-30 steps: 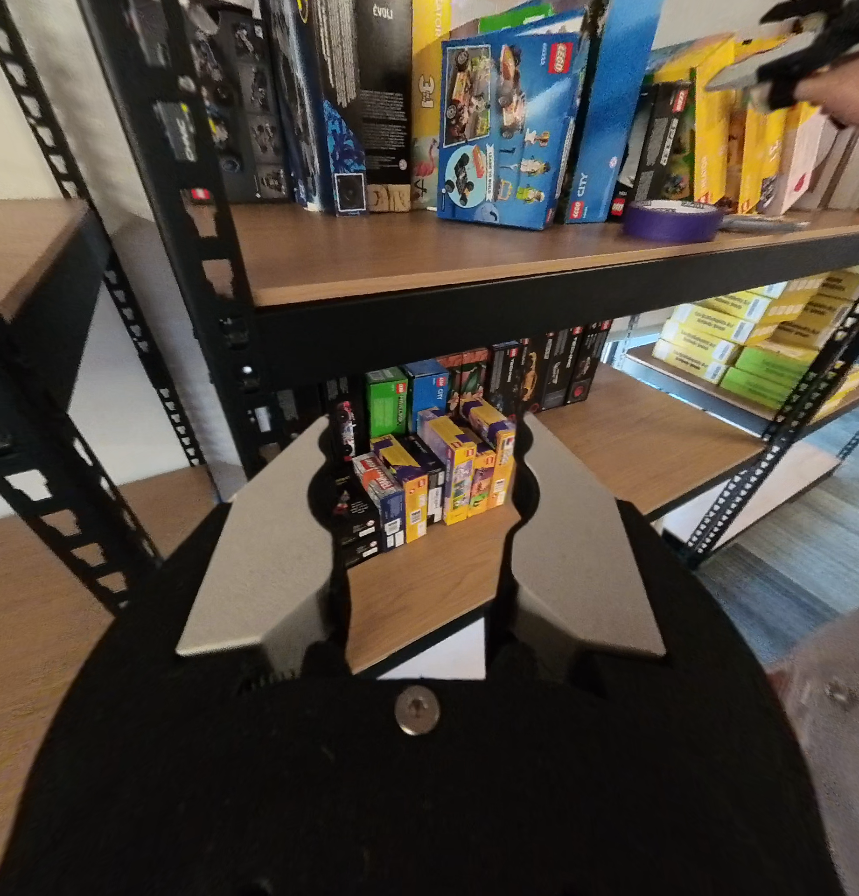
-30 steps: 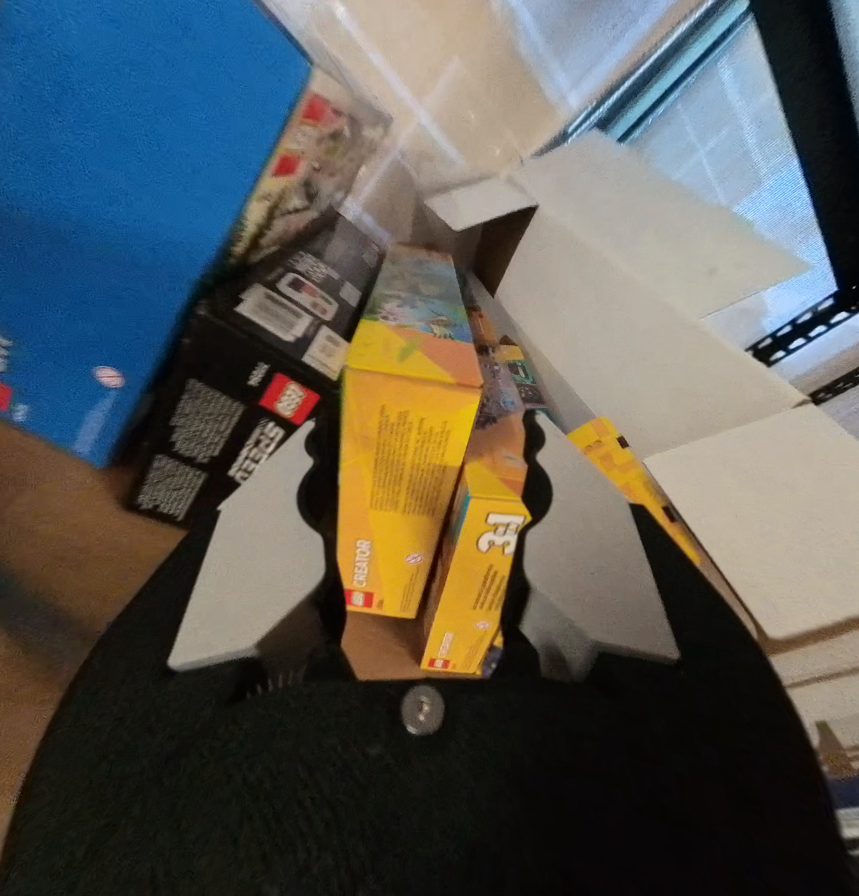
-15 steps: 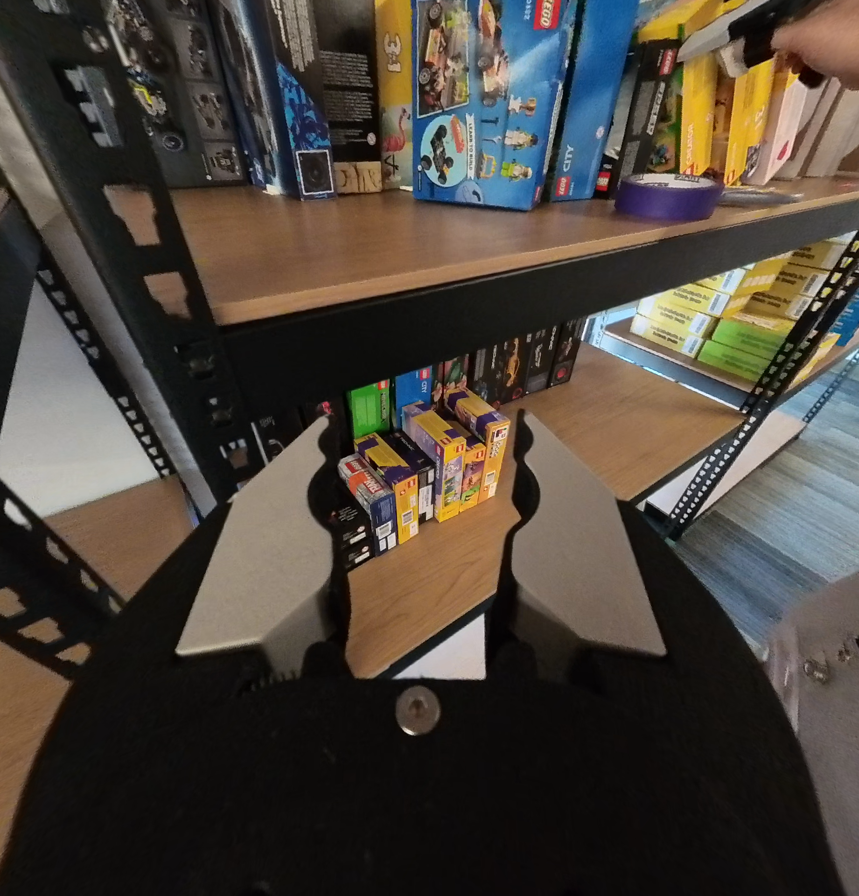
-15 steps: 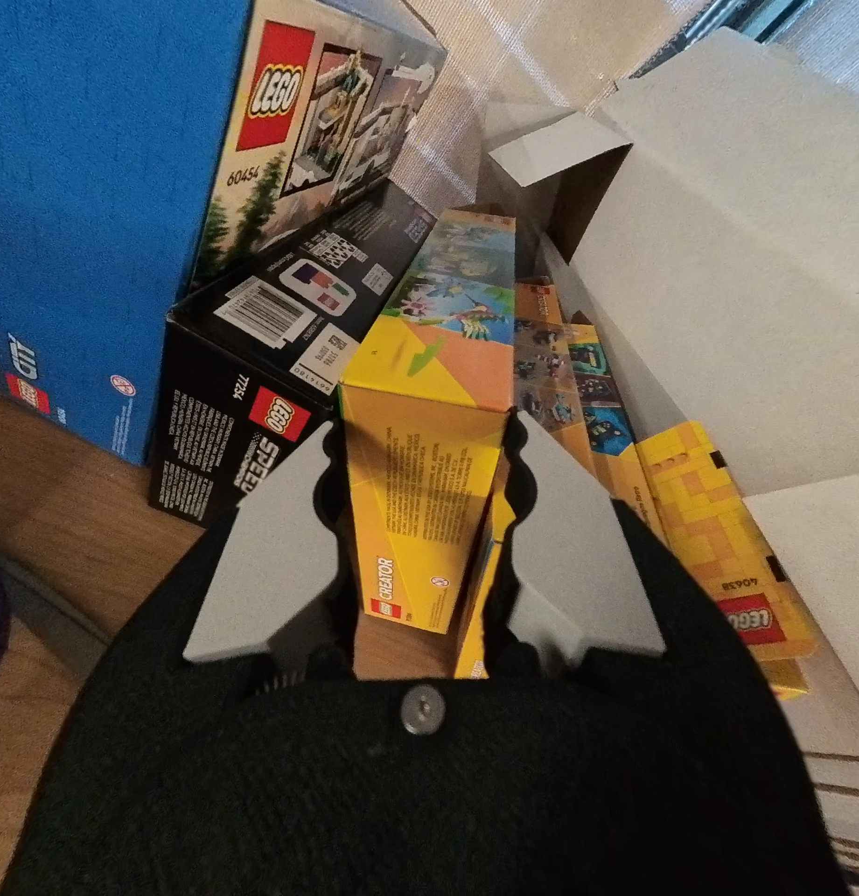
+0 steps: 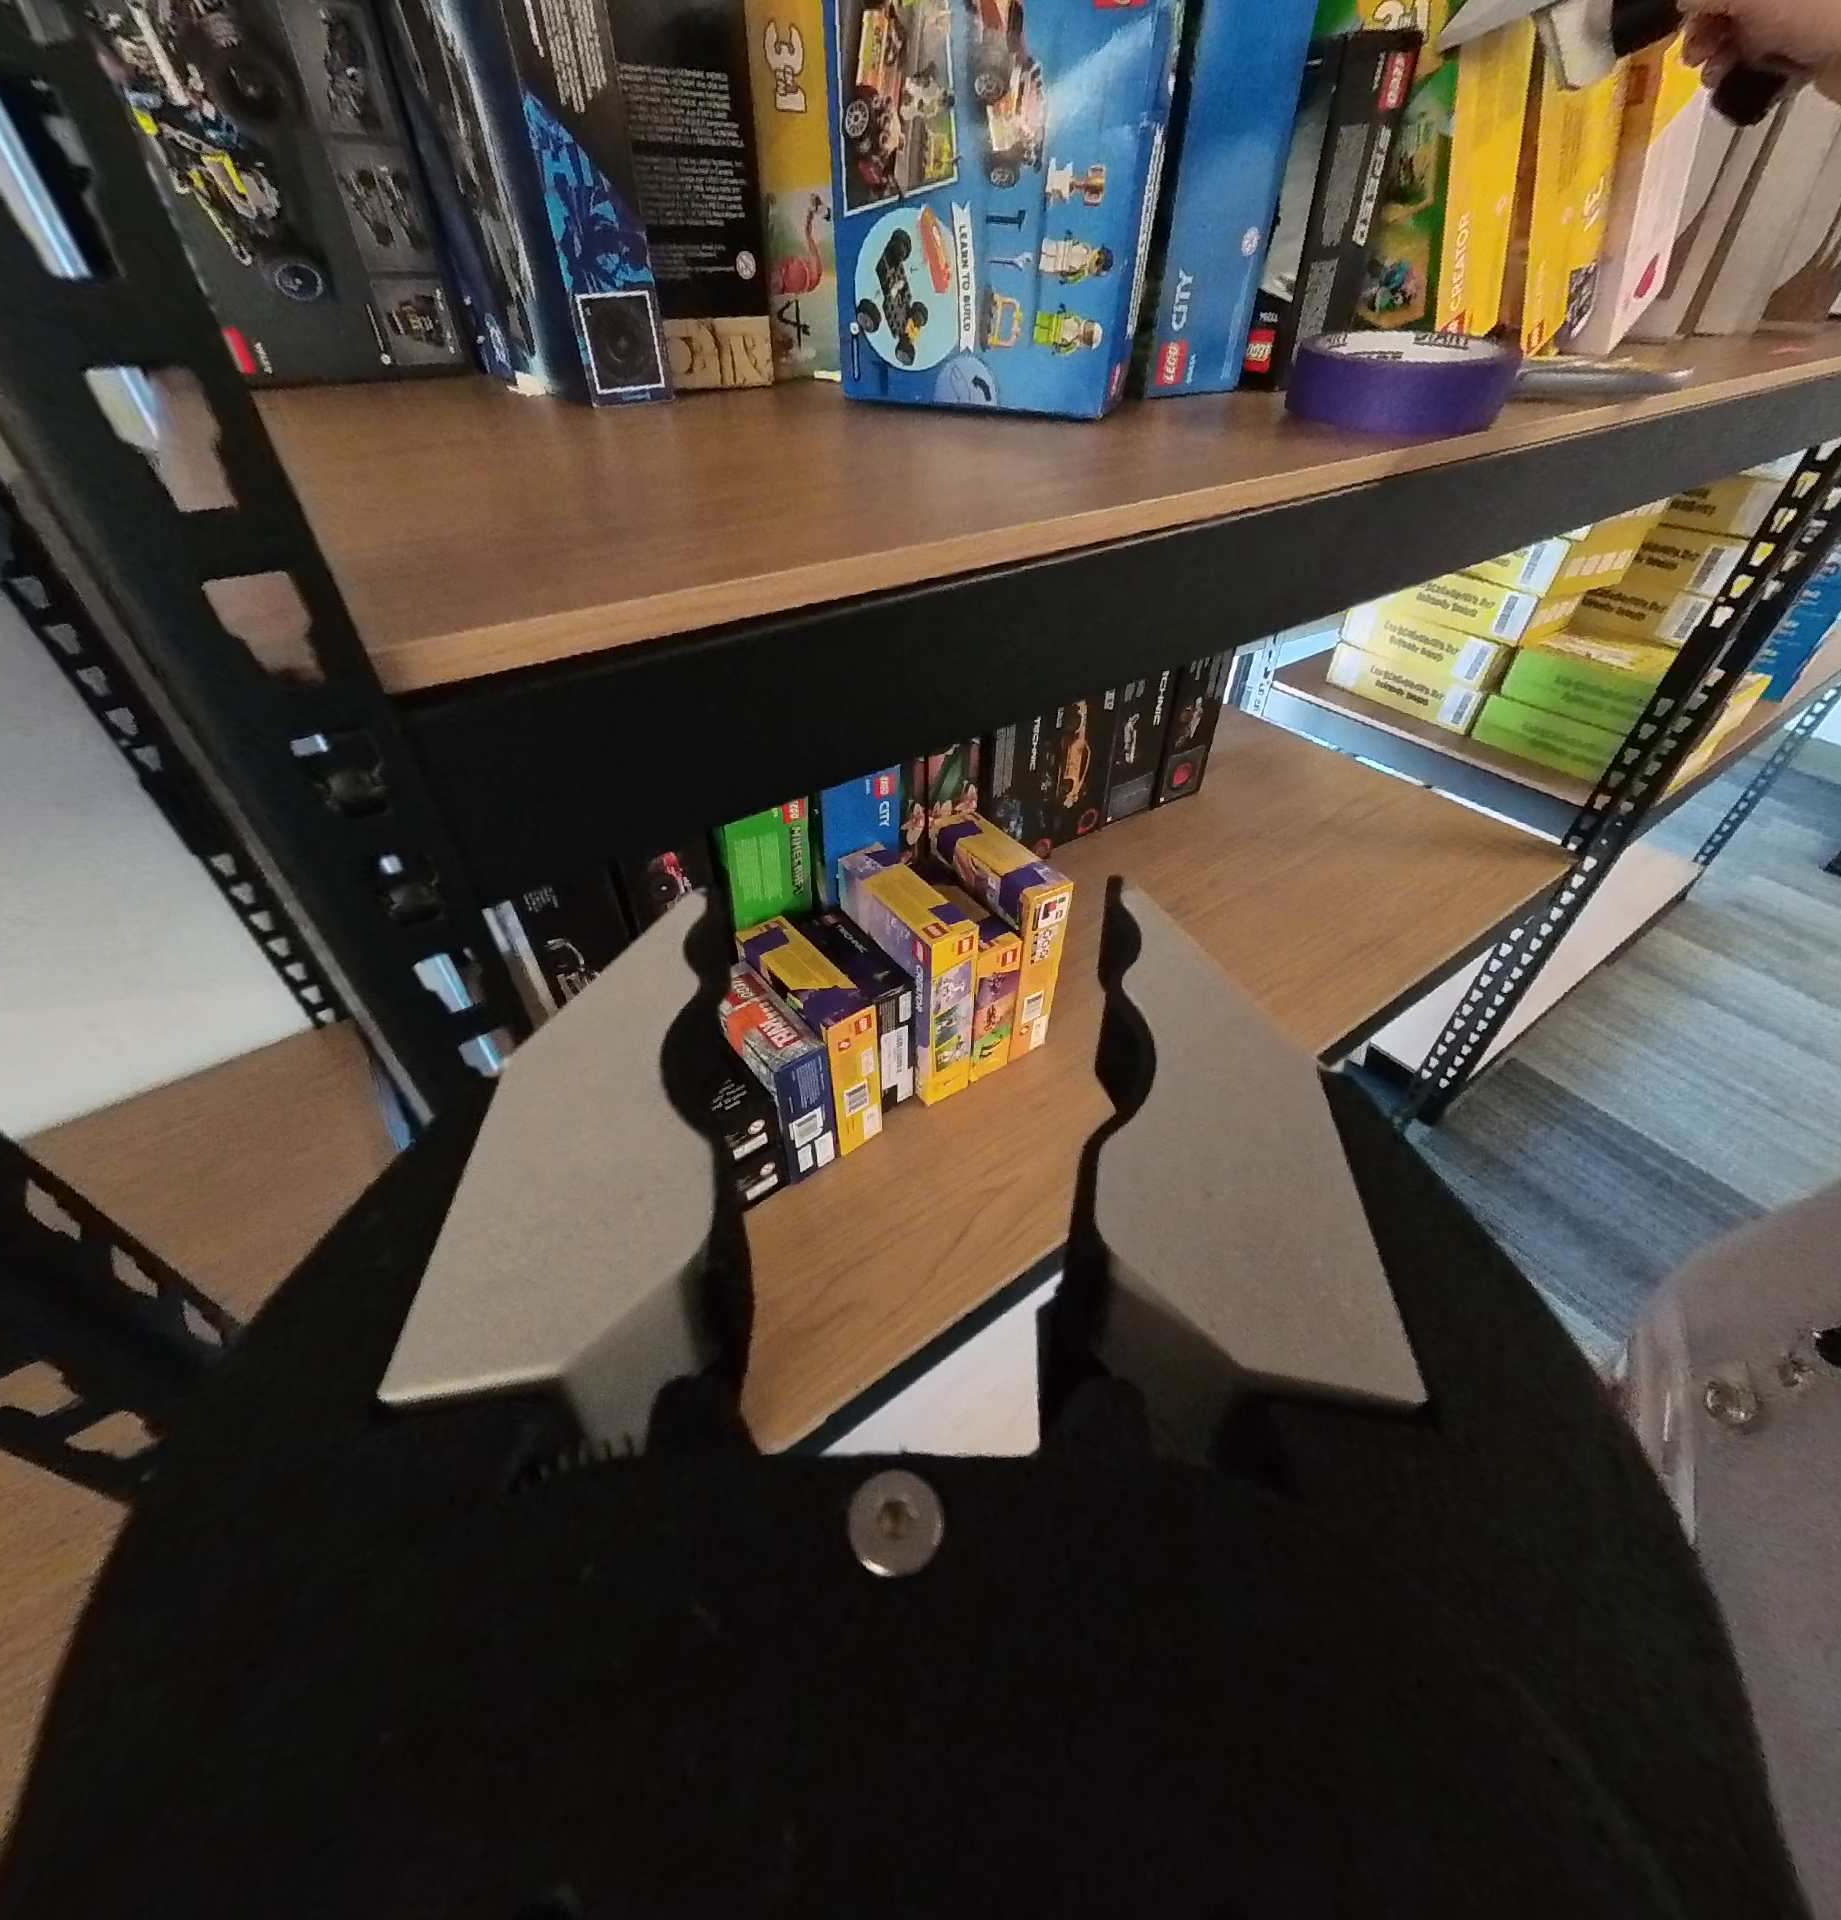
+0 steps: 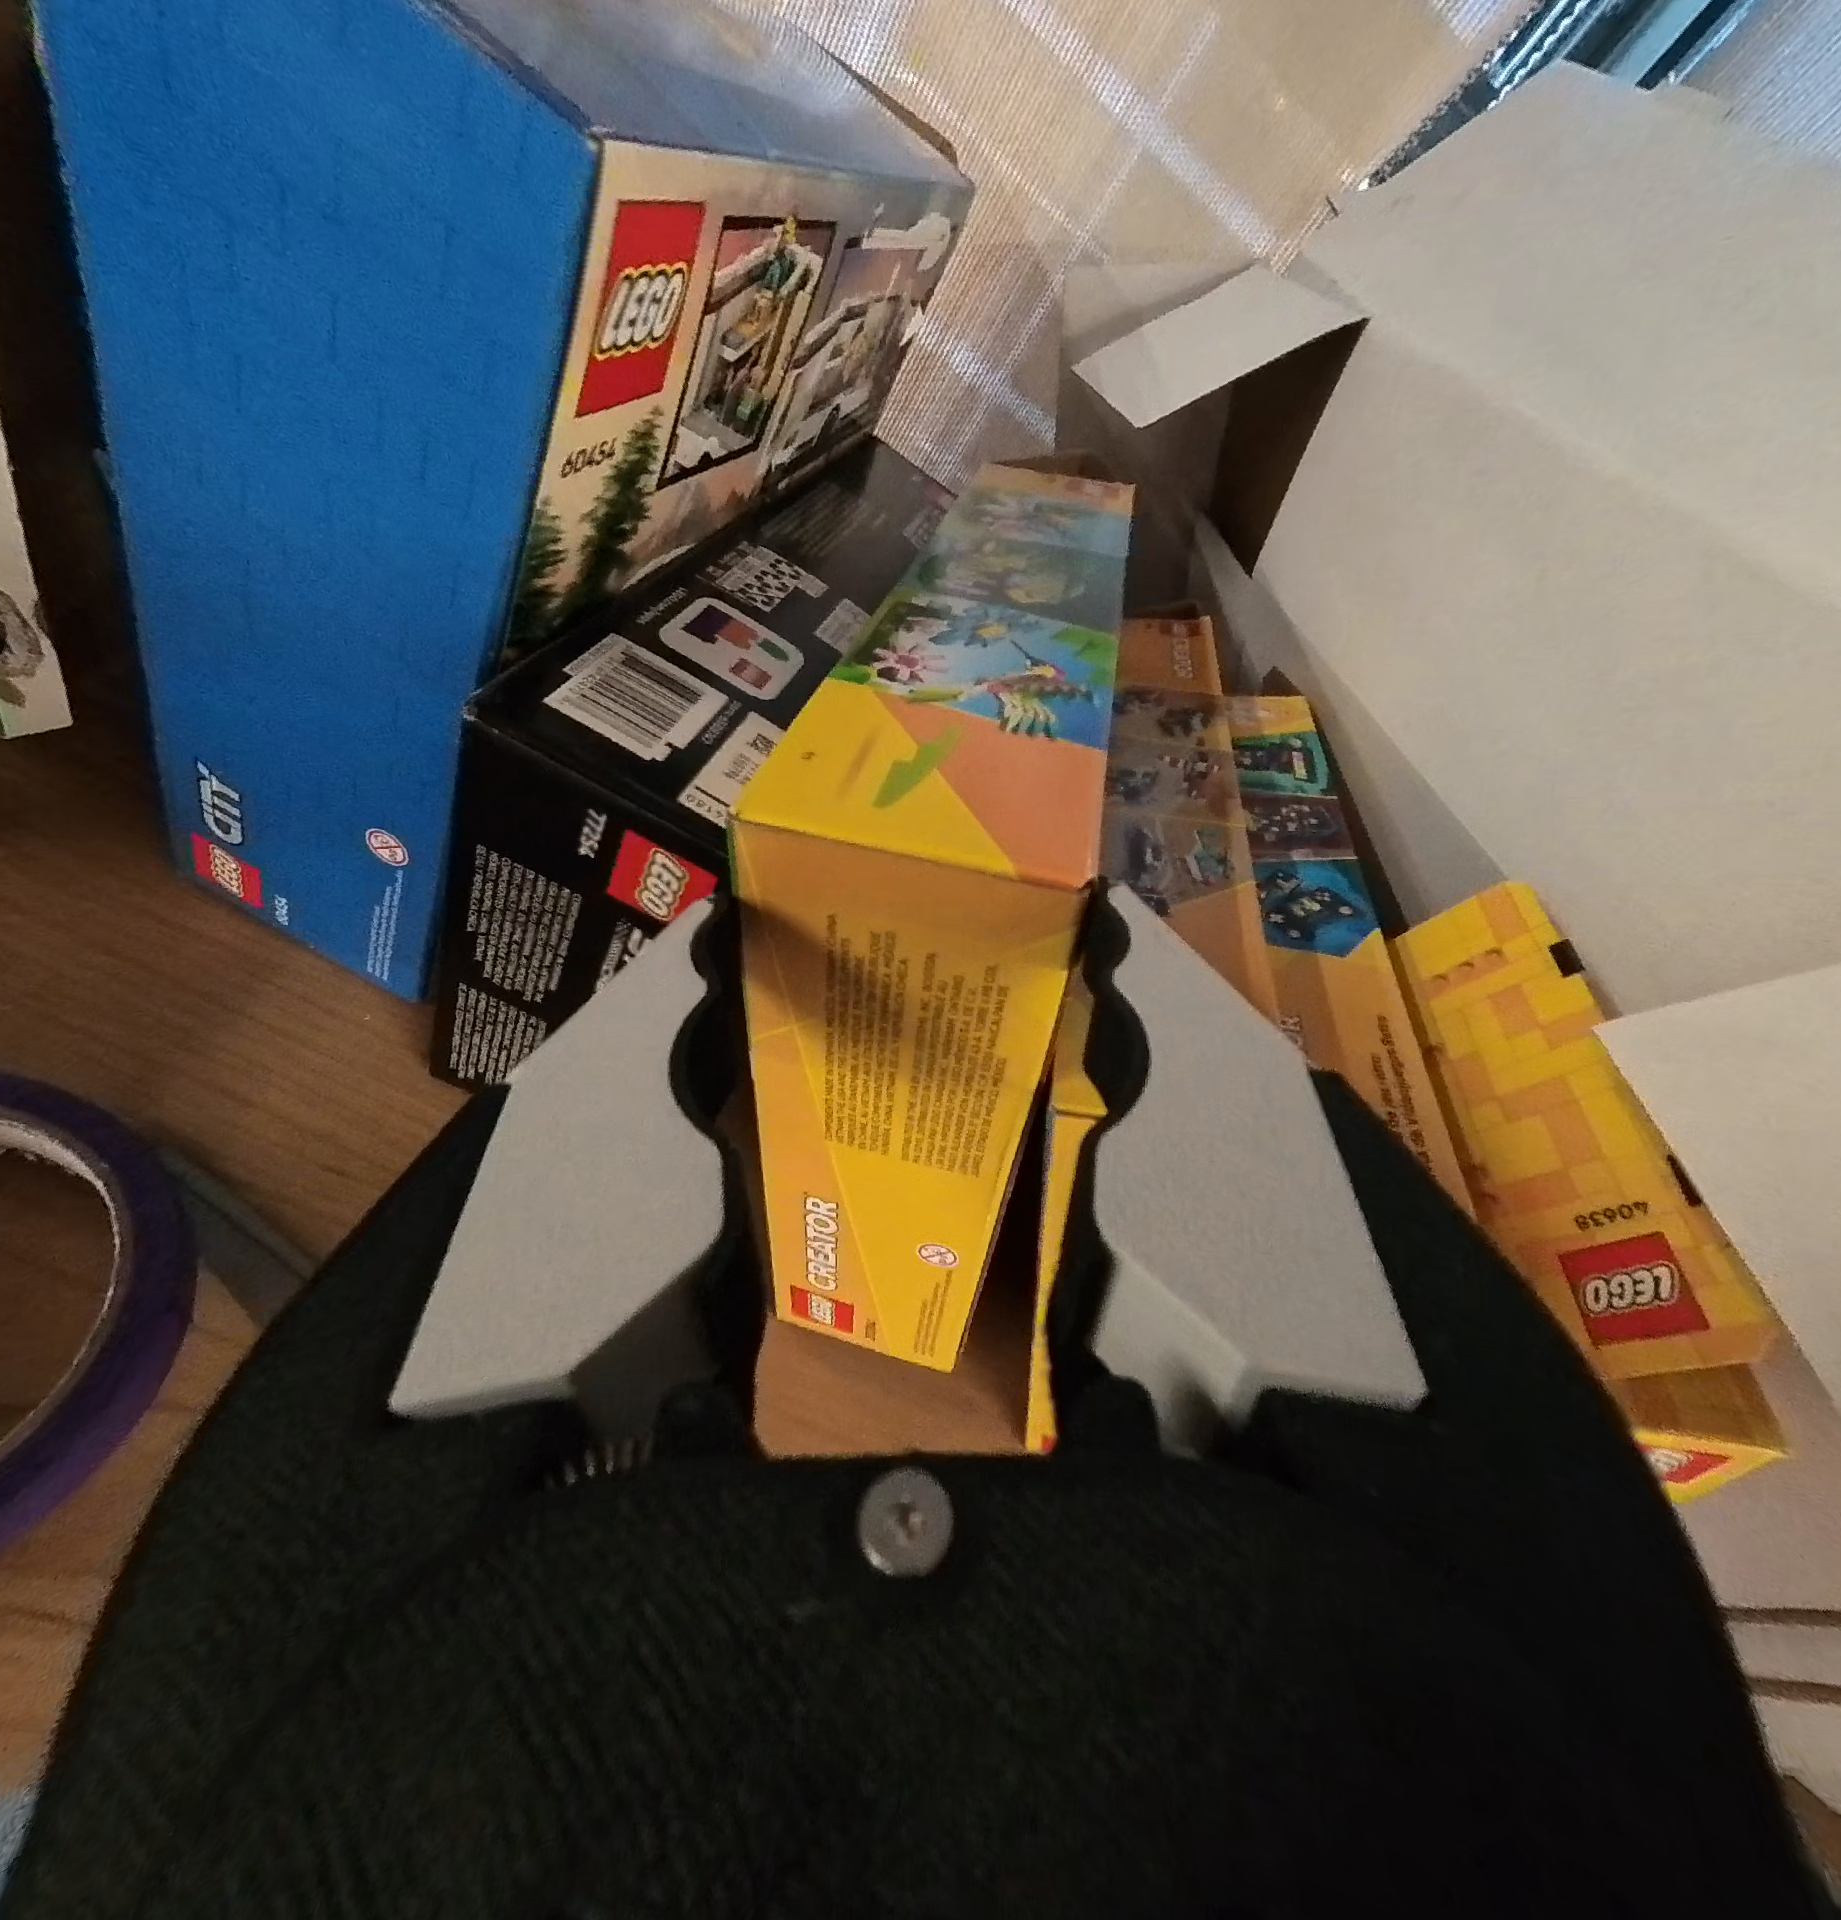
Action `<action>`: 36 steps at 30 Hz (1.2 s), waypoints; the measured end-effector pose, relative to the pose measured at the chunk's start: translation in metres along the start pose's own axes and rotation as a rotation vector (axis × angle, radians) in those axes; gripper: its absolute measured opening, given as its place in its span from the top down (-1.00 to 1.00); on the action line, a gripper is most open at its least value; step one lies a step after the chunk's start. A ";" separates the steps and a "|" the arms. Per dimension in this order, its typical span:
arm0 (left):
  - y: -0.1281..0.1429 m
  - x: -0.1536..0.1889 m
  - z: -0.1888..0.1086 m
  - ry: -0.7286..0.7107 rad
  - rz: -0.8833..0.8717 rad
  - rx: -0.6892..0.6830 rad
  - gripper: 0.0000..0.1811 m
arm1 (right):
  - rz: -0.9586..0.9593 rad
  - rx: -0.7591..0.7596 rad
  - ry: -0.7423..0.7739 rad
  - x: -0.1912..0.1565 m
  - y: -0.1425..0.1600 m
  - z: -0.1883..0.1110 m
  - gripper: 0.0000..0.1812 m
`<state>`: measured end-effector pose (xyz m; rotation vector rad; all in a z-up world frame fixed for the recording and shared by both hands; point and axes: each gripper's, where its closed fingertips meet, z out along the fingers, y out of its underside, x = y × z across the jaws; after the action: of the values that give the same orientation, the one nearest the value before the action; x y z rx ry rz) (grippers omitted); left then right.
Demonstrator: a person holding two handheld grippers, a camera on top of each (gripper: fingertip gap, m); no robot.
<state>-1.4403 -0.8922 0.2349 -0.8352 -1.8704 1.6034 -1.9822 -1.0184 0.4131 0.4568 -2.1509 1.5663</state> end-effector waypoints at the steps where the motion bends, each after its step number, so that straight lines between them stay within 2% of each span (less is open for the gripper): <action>1: -0.001 0.001 0.002 0.000 0.004 0.000 0.23 | 0.001 0.005 0.002 0.000 -0.001 -0.001 0.24; 2: -0.001 0.002 0.003 -0.002 0.011 -0.002 0.23 | 0.020 0.020 0.021 0.002 -0.004 -0.005 0.15; 4: -0.002 0.003 0.004 -0.011 0.027 -0.006 0.23 | 0.068 0.115 0.093 0.011 -0.030 -0.032 0.14; 6: -0.001 0.004 0.003 -0.028 0.032 -0.006 0.23 | 0.153 0.368 0.157 -0.002 -0.092 -0.081 0.17; 8: 0.004 0.003 0.003 -0.038 0.001 -0.008 0.23 | 0.281 0.721 -0.011 -0.063 -0.180 -0.128 0.31; 9: 0.006 0.004 0.003 -0.036 -0.025 -0.010 0.23 | 0.310 0.830 -0.110 -0.103 -0.217 -0.137 0.38; 10: 0.008 0.005 0.003 -0.030 -0.049 -0.011 0.22 | 0.313 0.875 -0.183 -0.142 -0.249 -0.131 0.35; 11: 0.007 0.007 0.002 -0.022 -0.064 -0.006 0.22 | 0.300 0.875 -0.226 -0.178 -0.275 -0.113 0.28; 13: 0.003 0.011 -0.004 -0.024 -0.067 0.021 0.23 | 0.270 0.819 -0.176 -0.223 -0.312 -0.048 0.07; 14: 0.001 0.012 -0.008 -0.031 -0.067 0.033 0.23 | 0.256 0.781 -0.100 -0.232 -0.323 -0.011 0.07; 16: 0.002 0.015 -0.018 -0.045 -0.075 0.051 0.23 | 0.267 0.670 -0.003 -0.243 -0.329 0.060 0.04; 18: 0.007 0.016 -0.030 -0.071 -0.089 0.058 0.23 | 0.299 0.578 0.023 -0.255 -0.325 0.109 0.08; 20: 0.016 0.013 -0.045 -0.118 -0.101 0.050 0.23 | 0.329 0.521 0.062 -0.261 -0.319 0.139 0.09; 24: 0.039 0.004 -0.076 -0.206 -0.154 0.036 0.24 | 0.361 0.422 0.108 -0.270 -0.302 0.176 0.23; 27: 0.050 -0.004 -0.094 -0.241 -0.200 0.034 0.26 | 0.344 0.446 0.155 -0.266 -0.303 0.181 0.29; 30: 0.052 -0.010 -0.103 -0.245 -0.211 0.036 0.27 | 0.337 0.426 0.133 -0.265 -0.302 0.181 0.36; 33: 0.045 -0.013 -0.103 -0.230 -0.186 0.042 0.28 | 0.368 0.387 0.077 -0.268 -0.300 0.174 0.39; 36: 0.030 -0.011 -0.091 -0.188 -0.136 0.052 0.28 | 0.355 0.397 0.045 -0.274 -0.296 0.152 0.39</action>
<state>-1.3622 -0.8374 0.2189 -0.5385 -1.9589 1.6860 -1.6235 -1.2511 0.4680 0.1574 -1.9625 2.1935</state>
